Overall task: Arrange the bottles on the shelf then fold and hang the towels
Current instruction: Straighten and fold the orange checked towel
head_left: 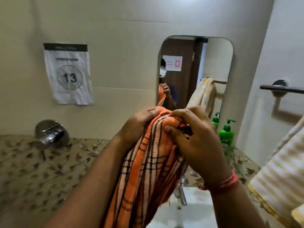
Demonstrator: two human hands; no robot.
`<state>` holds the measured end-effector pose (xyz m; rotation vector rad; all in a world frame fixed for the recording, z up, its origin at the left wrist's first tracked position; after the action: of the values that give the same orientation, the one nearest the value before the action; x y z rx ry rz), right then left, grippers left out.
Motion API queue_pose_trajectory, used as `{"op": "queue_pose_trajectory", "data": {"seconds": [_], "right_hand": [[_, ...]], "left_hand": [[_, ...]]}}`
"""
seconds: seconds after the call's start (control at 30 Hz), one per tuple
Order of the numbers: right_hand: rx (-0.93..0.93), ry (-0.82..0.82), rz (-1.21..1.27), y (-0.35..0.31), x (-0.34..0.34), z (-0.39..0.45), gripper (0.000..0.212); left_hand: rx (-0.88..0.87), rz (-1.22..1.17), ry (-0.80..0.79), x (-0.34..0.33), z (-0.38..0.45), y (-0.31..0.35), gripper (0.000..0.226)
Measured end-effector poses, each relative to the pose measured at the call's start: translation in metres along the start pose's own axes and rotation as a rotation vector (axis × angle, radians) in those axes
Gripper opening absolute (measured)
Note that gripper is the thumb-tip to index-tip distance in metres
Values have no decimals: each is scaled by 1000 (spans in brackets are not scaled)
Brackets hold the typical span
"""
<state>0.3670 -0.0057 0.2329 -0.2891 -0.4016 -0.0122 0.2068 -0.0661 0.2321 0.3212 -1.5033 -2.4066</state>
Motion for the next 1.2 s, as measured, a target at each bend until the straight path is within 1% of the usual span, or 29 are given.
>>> {"op": "queue_pose_trajectory", "data": {"seconds": [0.07, 0.17, 0.23, 0.3, 0.37, 0.4, 0.47, 0.57, 0.63, 0.7, 0.8, 0.87, 0.93, 0.97, 1.03, 1.2], "right_hand": [[-30, -22, 98, 9, 7, -2, 22], [-55, -61, 137, 22, 19, -12, 12], [-108, -77, 186, 31, 28, -24, 12], [-197, -106, 261, 39, 35, -37, 14], [-276, -161, 331, 46, 44, -48, 17], [-316, -201, 364, 48, 49, -53, 19], [-378, -279, 443, 50, 58, -61, 23], [-426, -316, 532, 49, 71, -67, 30], [-440, -311, 534, 46, 78, -69, 35], [-465, -296, 525, 42, 83, -70, 37], [-541, -281, 565, 36, 86, -70, 39], [-585, -263, 575, 31, 87, -67, 39], [-594, -236, 579, 26, 90, -63, 39], [-593, -230, 586, 22, 90, -61, 39], [-585, -240, 588, 16, 90, -59, 39], [-545, -295, 595, 6, 92, -53, 40]], "left_hand": [[39, 69, 17, -15, -7, -2, 35], [120, 231, 92, -38, -20, -8, 34], [134, 406, 148, -51, -28, -12, 31], [113, 570, 198, -64, -39, -15, 24], [90, 673, 286, -76, -49, -20, 17], [84, 677, 333, -82, -55, -24, 16], [101, 600, 401, -92, -66, -28, 17], [165, 452, 445, -105, -76, -27, 22], [171, 464, 442, -113, -79, -22, 23], [144, 514, 417, -122, -80, -16, 19], [-7, 654, 387, -133, -86, 1, 10], [-91, 717, 294, -138, -95, 10, 14], [-103, 819, 161, -143, -102, 12, 21], [-106, 848, 133, -143, -104, 13, 20], [-130, 845, 145, -142, -108, 16, 13], [-250, 972, 124, -140, -111, 15, 15]]}}
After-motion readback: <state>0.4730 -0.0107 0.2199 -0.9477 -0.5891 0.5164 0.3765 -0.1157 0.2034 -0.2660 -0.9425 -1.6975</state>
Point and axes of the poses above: each hand's wrist, its own z-axis towards the middle knuckle, its own x-axis out of the back of the hand, y = z × x, the point moved 3 cm from there along z, towards the middle knuckle, and after that the axes turned 3 degrees about y, right-handed, at the moved point
